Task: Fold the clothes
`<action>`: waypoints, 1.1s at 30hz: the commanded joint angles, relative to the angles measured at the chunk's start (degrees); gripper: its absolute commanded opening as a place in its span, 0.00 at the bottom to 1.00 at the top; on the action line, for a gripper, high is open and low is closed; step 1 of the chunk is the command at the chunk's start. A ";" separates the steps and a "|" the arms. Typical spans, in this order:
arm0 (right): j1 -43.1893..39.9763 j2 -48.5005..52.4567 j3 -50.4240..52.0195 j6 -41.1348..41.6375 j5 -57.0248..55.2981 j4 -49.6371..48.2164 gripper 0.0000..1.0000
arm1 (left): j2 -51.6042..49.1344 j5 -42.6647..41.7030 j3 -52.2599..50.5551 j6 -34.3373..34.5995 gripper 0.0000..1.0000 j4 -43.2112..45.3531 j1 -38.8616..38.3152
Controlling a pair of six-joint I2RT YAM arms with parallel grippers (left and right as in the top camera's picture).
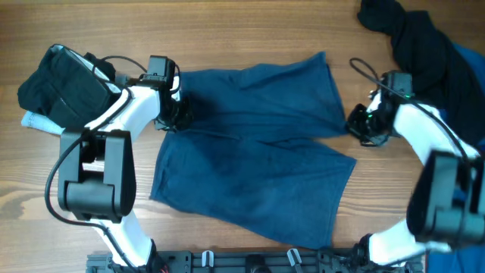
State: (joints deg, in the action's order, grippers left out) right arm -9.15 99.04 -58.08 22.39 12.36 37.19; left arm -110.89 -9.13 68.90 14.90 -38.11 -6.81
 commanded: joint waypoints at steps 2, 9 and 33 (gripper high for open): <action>-0.68 -14.47 -1.60 -4.42 8.13 -8.28 0.04 | 6.19 3.10 -1.49 -1.25 0.36 -2.01 1.14; 5.99 -7.56 -1.60 -4.17 15.61 -30.25 0.11 | 13.99 -3.43 -1.51 -1.22 0.54 3.15 1.14; 7.04 30.97 -13.22 4.87 -6.84 -30.16 0.04 | 11.74 -10.32 -1.51 -0.96 0.21 13.86 -0.33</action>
State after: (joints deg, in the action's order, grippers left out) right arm 0.69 125.45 -75.13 31.22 19.33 1.37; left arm -97.51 -15.55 67.44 14.04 -28.56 -6.07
